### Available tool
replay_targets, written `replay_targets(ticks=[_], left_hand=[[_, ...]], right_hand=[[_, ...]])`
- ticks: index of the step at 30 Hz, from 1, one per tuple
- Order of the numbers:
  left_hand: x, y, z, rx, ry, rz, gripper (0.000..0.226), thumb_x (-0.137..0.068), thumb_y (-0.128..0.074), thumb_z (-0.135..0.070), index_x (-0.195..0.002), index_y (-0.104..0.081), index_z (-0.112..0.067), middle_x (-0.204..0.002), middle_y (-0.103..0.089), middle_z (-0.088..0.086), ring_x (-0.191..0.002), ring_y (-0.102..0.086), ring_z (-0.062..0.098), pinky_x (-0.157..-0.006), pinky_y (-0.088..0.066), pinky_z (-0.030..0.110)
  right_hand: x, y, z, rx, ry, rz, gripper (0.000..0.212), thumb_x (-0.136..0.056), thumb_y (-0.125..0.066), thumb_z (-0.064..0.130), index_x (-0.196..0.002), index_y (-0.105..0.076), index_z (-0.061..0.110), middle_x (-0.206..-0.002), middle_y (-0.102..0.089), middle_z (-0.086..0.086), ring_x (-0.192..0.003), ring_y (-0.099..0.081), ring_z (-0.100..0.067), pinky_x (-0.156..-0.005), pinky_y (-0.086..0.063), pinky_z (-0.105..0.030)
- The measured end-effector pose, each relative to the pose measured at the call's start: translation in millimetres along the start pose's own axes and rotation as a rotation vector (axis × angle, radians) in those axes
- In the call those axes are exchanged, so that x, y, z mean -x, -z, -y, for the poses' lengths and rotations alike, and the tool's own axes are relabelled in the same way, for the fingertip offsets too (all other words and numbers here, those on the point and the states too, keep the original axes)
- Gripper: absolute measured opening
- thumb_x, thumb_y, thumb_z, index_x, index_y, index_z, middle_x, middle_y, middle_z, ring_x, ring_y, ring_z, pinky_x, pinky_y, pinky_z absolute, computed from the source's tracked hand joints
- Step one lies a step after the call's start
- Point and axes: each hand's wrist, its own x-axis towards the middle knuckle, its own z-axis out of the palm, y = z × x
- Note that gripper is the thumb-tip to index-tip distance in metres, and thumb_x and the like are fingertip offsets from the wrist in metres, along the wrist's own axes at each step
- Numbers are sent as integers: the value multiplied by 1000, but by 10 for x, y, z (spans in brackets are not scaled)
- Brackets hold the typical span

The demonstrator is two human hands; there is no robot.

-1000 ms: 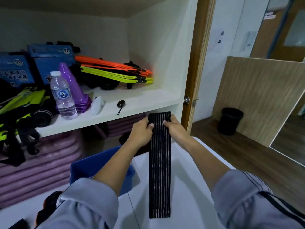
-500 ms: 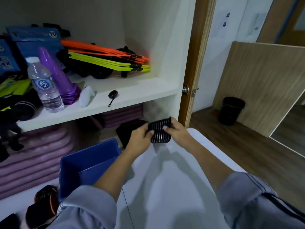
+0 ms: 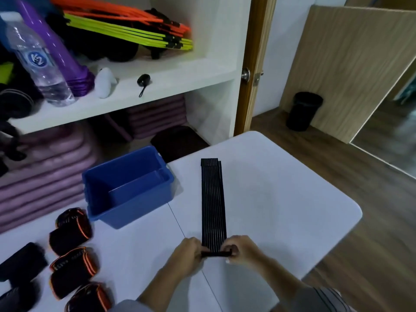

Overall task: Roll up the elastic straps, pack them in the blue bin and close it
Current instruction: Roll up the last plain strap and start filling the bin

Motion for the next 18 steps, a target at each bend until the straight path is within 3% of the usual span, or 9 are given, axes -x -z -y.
replay_targets(ticks=[3,6,8,11,15,18], left_hand=[[122,-209,173,-134,-60,19,40,-88,-39,-3,-120,-61,-14,-117,-52,3,-111,-44,21,-91,-40,27],[112,-233,218,-62,-61,25,54,-84,-33,5,-124,-60,-20,-114,-49,-1,-110,-42,17,-91,-36,17],[49,-175,192,68,31,-21,52,-82,-32,7,-110,-67,-20,-105,-50,-4,-102,-46,11,-82,-33,8],[-191,-7,188,299,204,-106,35,-90,-41,-3,-106,-68,-19,-109,-58,1,-99,-57,12,-82,-38,10],[-748,336,120,439,265,-171,31,-96,-44,-12,-123,-58,-15,-123,-60,4,-106,-55,13,-85,-35,11],[-1255,581,83,459,325,-133,42,-97,-44,-17,-138,-40,-16,-139,-44,8,-125,-45,20,-101,-31,21]], right_hand=[[94,-198,-43,55,8,60,39,-76,-51,-10,-99,-72,13,-88,-55,11,-76,-52,0,-65,-35,-2],[71,-184,-19,47,-10,58,48,-76,-39,-12,-95,-73,14,-84,-55,12,-72,-51,4,-62,-36,-2],[-18,-108,-3,-10,-56,0,45,-76,-39,-10,-90,-74,15,-81,-61,8,-75,-57,-4,-62,-38,-2],[-254,51,-30,-180,-185,-227,34,-79,-47,-4,-87,-71,18,-74,-61,12,-71,-57,-6,-62,-40,-7],[-745,355,-131,-401,-382,-393,24,-83,-50,8,-101,-63,15,-86,-62,0,-78,-58,-19,-80,-51,-29],[-1169,658,-193,-490,-449,-389,34,-85,-51,14,-119,-54,15,-95,-62,-4,-82,-60,-23,-69,-49,-27]])
